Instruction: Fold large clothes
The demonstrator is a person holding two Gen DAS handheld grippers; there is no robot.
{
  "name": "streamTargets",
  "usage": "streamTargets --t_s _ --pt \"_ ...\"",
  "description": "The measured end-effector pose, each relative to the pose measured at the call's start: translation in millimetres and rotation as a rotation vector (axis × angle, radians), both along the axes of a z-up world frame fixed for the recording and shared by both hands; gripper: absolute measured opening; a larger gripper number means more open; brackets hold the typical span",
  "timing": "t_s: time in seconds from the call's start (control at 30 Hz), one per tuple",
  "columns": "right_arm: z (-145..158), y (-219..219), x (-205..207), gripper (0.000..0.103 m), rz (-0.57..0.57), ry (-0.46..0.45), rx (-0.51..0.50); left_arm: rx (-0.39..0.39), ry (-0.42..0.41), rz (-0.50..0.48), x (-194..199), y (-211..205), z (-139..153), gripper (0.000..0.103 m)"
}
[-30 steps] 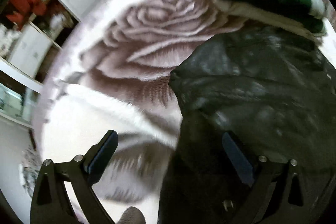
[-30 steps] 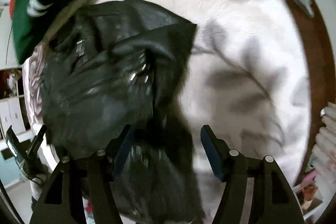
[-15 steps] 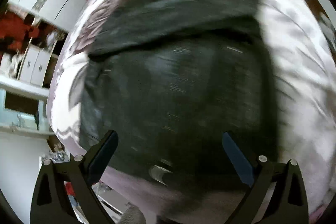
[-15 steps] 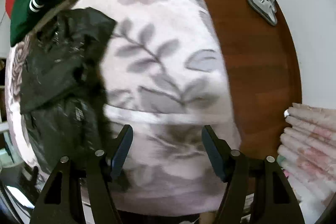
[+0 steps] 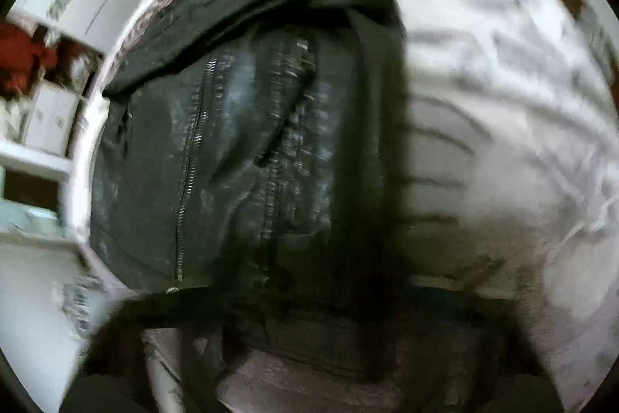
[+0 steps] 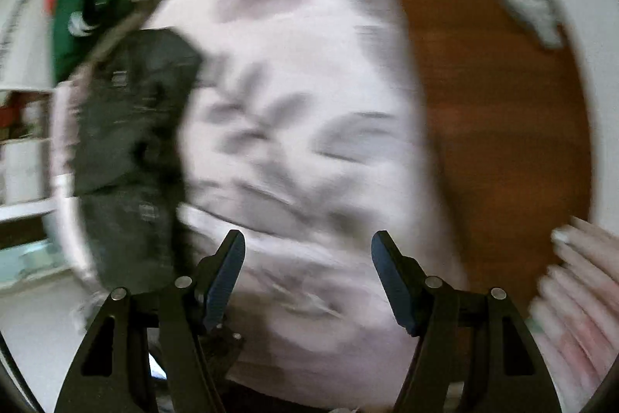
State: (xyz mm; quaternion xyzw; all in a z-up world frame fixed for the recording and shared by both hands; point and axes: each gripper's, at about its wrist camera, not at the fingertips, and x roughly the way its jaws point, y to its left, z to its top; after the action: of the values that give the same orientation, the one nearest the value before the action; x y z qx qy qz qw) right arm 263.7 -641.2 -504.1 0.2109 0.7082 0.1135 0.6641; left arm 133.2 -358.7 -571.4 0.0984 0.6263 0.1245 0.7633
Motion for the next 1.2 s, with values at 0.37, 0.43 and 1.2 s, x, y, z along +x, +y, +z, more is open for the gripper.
streamTargets --t_s 0.37,0.43,1.2 --pt "-120 135 104 0.079 -0.077 0.141 0.458 -0.134 -0.092 -0.002 -6 45 46 0.006" --pt "-112 139 105 0.053 -0.146 0.125 0.488 -0.157 -0.099 -0.001 -6 51 51 0.006" --pt "-3 615 123 0.02 0.39 -0.011 -0.238 -0.649 -0.125 0.542 -37 398 50 0.006"
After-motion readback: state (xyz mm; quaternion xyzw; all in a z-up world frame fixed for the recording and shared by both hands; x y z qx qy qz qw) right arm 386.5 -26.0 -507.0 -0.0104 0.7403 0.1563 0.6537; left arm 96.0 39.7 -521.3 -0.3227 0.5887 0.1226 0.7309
